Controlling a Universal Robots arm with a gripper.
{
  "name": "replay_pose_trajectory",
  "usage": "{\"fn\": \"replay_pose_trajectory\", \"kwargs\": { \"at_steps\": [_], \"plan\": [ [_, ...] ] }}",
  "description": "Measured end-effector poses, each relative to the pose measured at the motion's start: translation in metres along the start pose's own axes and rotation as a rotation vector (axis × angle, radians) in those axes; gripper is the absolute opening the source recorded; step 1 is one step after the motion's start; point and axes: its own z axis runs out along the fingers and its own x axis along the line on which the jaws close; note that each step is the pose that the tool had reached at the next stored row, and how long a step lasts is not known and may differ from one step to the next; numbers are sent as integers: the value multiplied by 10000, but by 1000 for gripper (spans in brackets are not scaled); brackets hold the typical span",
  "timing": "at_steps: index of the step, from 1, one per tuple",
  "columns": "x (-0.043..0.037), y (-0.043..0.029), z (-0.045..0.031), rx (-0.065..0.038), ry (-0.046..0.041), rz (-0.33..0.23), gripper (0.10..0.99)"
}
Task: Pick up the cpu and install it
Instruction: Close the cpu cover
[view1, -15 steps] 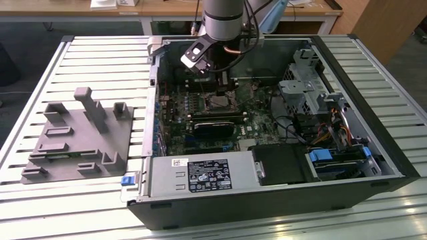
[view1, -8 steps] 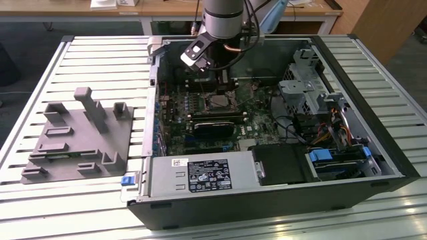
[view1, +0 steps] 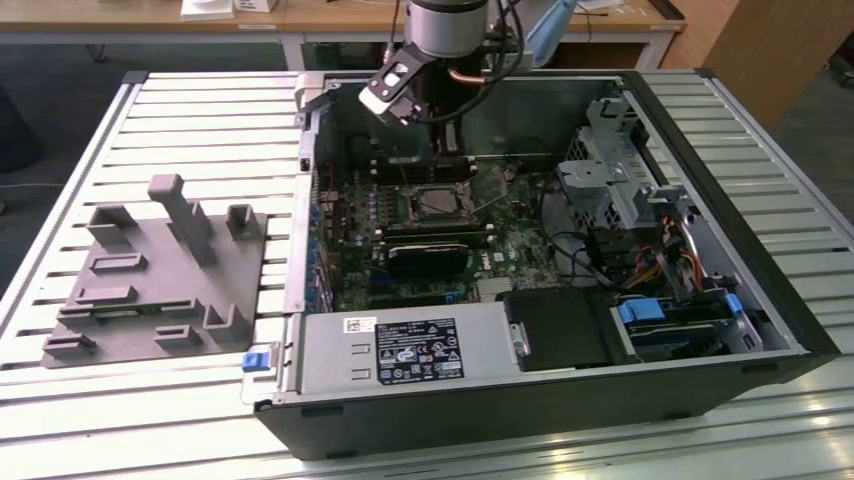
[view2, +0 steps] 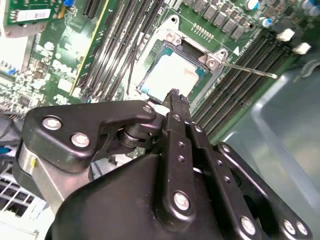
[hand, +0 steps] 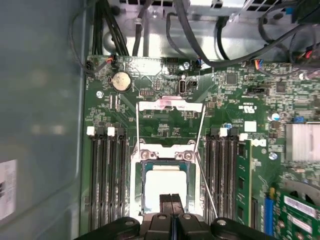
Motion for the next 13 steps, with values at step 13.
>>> {"fn": "replay_pose_trajectory", "kwargs": {
  "at_steps": [13],
  "plan": [
    [-53, -26, -189, 1, 110, 9, 106]
  ]
}}
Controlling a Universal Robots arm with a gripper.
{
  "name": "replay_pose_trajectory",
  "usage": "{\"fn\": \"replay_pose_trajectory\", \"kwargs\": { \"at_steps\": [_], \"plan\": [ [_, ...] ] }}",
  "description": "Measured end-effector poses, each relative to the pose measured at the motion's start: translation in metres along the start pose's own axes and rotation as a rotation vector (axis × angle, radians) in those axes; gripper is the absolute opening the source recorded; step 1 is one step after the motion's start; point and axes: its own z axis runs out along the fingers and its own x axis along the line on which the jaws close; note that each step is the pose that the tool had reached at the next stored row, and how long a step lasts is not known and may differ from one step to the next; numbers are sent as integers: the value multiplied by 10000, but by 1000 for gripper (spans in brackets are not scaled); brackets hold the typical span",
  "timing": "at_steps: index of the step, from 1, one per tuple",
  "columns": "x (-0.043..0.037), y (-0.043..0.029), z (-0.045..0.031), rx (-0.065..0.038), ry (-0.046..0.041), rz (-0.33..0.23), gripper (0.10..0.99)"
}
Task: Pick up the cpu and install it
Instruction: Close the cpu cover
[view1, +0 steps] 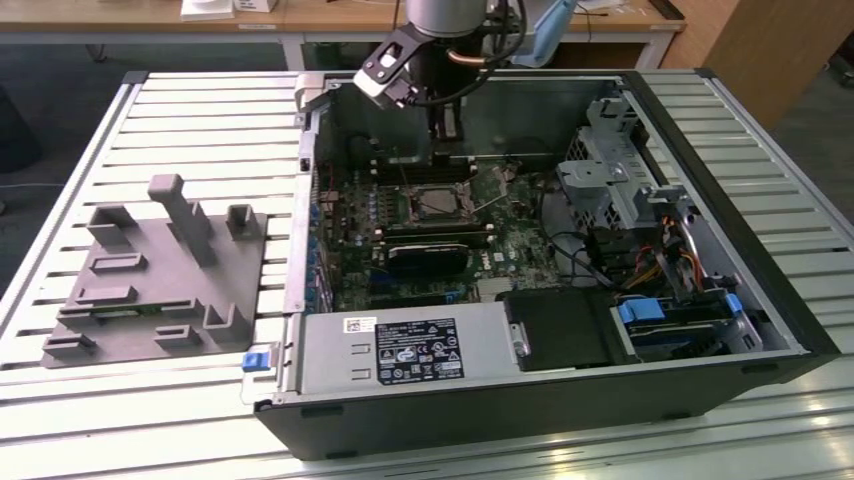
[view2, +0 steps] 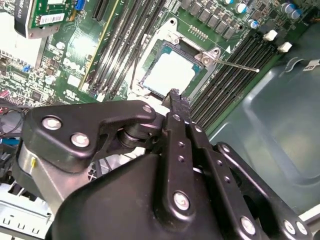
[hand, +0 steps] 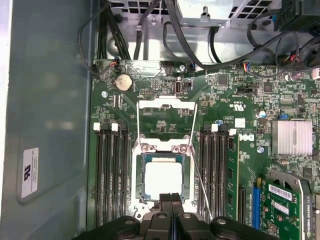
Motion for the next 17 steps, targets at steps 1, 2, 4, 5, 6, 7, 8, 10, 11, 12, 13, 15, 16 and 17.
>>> {"fn": "replay_pose_trajectory", "kwargs": {
  "at_steps": [1, 2, 4, 5, 6, 7, 8, 10, 11, 12, 13, 15, 16, 17],
  "plan": [
    [-4, 3, 1, 0, 35, 2, 106],
    [-4, 14, 3, 1, 58, 3, 106],
    [-4, 64, 8, 3, 61, 3, 106],
    [-4, 91, 12, 8, 61, 3, 106],
    [-4, 116, 16, 10, 61, 3, 106],
    [-4, 139, 21, 12, 62, 2, 106],
    [-4, 165, 27, 15, 62, 3, 106],
    [-4, 186, 40, 16, 65, 2, 106],
    [-4, 196, 49, 17, 78, 3, 106],
    [-4, 211, 58, 16, 94, 4, 106],
    [-3, 230, 66, 16, 98, 5, 106],
    [-2, 296, 92, 18, 98, 4, 106],
    [-2, 306, 99, 18, 97, 4, 106],
    [-2, 316, 107, 18, 96, 4, 106]
  ]
}}
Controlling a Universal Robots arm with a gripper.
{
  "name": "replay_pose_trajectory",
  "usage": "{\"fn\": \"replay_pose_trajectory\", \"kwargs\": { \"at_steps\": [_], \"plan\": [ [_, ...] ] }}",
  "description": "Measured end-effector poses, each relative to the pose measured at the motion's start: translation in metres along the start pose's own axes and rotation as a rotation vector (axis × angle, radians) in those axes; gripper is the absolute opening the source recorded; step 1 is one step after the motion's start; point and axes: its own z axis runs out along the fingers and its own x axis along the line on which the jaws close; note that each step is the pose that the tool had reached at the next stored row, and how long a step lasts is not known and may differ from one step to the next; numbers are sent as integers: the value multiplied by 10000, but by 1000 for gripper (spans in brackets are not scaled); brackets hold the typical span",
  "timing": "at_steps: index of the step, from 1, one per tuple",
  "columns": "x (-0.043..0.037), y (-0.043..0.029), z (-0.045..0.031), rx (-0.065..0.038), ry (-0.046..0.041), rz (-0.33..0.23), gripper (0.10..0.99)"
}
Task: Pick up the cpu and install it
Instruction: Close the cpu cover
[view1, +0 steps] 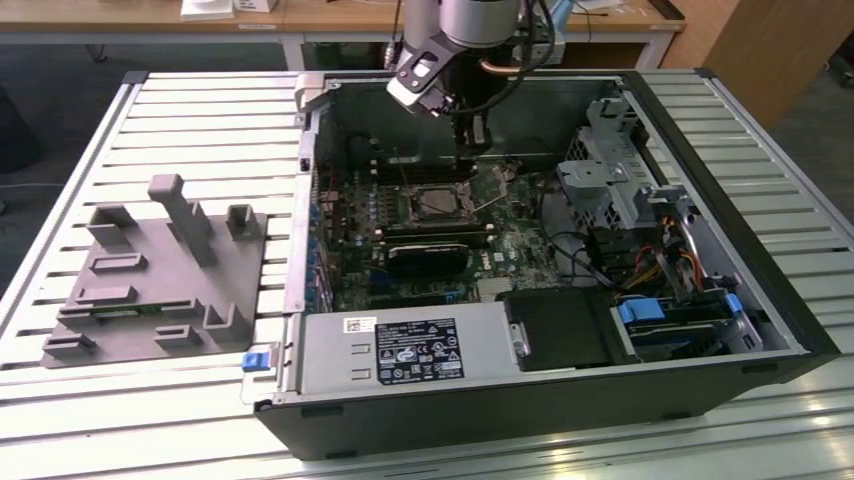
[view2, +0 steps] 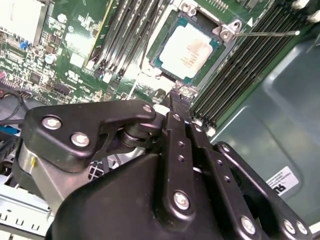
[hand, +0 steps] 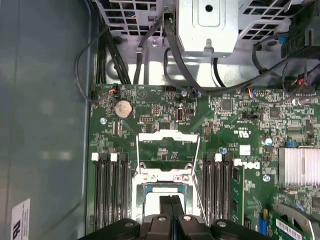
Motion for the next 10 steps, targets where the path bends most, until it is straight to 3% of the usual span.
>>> {"fn": "replay_pose_trajectory", "kwargs": {
  "at_steps": [10],
  "plan": [
    [0, 155, 40, 5, -19, 0, 106]
  ]
}}
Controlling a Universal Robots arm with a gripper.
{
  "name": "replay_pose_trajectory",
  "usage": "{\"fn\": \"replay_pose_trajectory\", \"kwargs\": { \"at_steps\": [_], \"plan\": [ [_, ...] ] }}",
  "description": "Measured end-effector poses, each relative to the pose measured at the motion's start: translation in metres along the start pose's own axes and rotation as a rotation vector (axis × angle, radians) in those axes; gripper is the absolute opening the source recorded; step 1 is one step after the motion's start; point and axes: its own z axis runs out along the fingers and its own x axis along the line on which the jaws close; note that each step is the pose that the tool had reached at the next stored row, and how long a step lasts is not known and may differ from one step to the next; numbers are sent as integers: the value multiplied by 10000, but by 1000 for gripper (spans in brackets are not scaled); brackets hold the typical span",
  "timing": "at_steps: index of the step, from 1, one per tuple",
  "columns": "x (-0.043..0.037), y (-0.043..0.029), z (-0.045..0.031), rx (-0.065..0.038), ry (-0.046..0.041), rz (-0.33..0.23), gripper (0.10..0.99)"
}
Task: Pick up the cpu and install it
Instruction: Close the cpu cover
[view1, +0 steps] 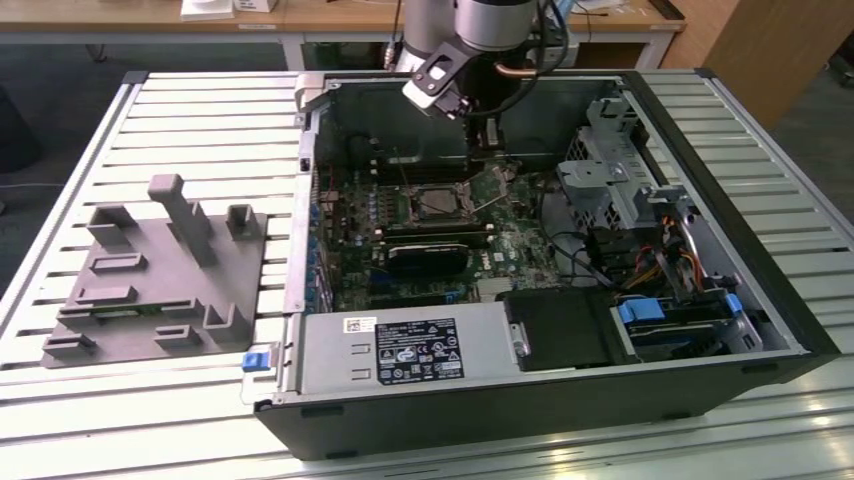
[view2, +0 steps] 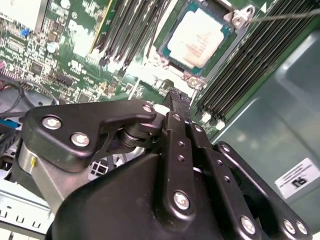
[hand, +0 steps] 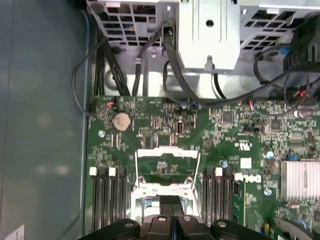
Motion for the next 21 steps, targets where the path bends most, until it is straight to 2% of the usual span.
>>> {"fn": "replay_pose_trajectory", "kwargs": {
  "at_steps": [9, 21],
  "plan": [
    [1, 133, 20, -2, 3, -1, 106],
    [1, 237, 75, 0, 0, 0, 106]
  ]
}}
